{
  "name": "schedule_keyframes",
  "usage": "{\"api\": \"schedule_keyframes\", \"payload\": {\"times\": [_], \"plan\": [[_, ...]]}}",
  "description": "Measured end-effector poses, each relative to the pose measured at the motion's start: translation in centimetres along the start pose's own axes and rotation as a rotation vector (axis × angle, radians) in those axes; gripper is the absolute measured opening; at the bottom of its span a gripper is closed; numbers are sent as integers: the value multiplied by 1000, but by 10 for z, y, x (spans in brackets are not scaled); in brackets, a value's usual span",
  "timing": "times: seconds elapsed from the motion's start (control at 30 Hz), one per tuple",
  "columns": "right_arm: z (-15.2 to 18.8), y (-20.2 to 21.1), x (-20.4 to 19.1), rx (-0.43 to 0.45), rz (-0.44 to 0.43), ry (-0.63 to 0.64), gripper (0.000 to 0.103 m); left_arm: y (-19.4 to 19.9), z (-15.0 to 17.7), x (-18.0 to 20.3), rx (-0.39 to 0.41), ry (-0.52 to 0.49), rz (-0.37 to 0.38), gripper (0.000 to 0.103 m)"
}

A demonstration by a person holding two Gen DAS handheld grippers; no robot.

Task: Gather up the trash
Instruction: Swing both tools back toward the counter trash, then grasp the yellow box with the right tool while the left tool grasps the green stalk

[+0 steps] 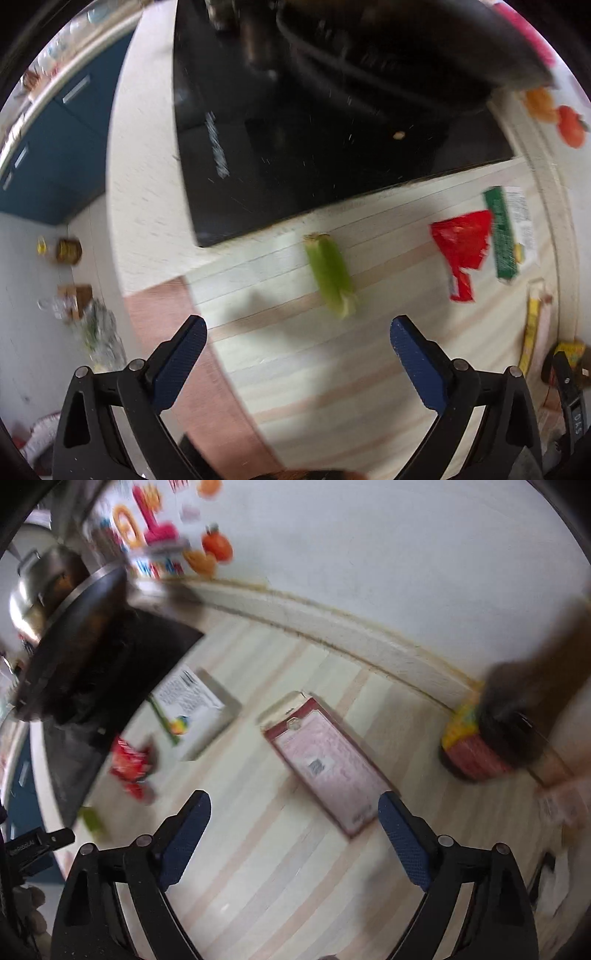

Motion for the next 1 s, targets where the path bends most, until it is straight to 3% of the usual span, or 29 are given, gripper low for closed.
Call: {"api": "schedule_keyframes", "payload": {"times": [0.17, 0.33, 0.4, 0.43, 0.53, 0.6, 0.67, 0.7, 0.73, 0.83, 0.9, 0.93, 1.0], "plan": [[-12, -55, 5, -84, 59, 102, 94, -25, 0, 4, -47, 24, -14, 101], [-17, -77, 11, -87, 171, 125, 97, -30, 3, 4, -49, -1, -21, 101], [-16, -76, 10, -100, 162, 110, 88, -29, 3, 2, -43, -2, -16, 101], [-13, -75, 8, -117, 139, 98, 72, -29, 2, 3, -40, -2, -11, 101], [3, -72, 5, -202, -30, 11, 68, -26, -4, 0, -30, -5, -5, 89], [10, -59, 3, -165, -46, 0, 72, -22, -10, 5, -14, -17, -1, 80], [10, -52, 6, -125, -32, -15, 86, -15, -13, 6, 12, -37, -15, 54], [9, -50, 10, -109, -28, -35, 86, -12, -14, 7, 26, -52, -21, 43], [6, -50, 15, -101, -27, -64, 86, -9, -14, 9, 43, -73, -26, 14], [-5, -57, 23, -67, -36, -112, 86, -3, -7, 16, 50, -132, -13, 13], [-11, -62, 24, -47, -24, -124, 63, 0, 0, 19, 70, -161, -30, 12], [-12, -64, 26, -41, -36, -135, 27, 1, 6, 18, 75, -172, -33, 12], [-16, -63, 25, -37, -49, -144, 23, 5, 16, 18, 88, -190, -39, 11]]}}
Point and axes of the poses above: each gripper's, at about its wrist camera, not at the fingertips, and y roughly against the way its jaws point, x to its right, z to its underside, the point moved 1 cm from there along -y, roughly the way its jaws point, and after that the axes turned 13 degrees about -z, right-handed, at the moved point
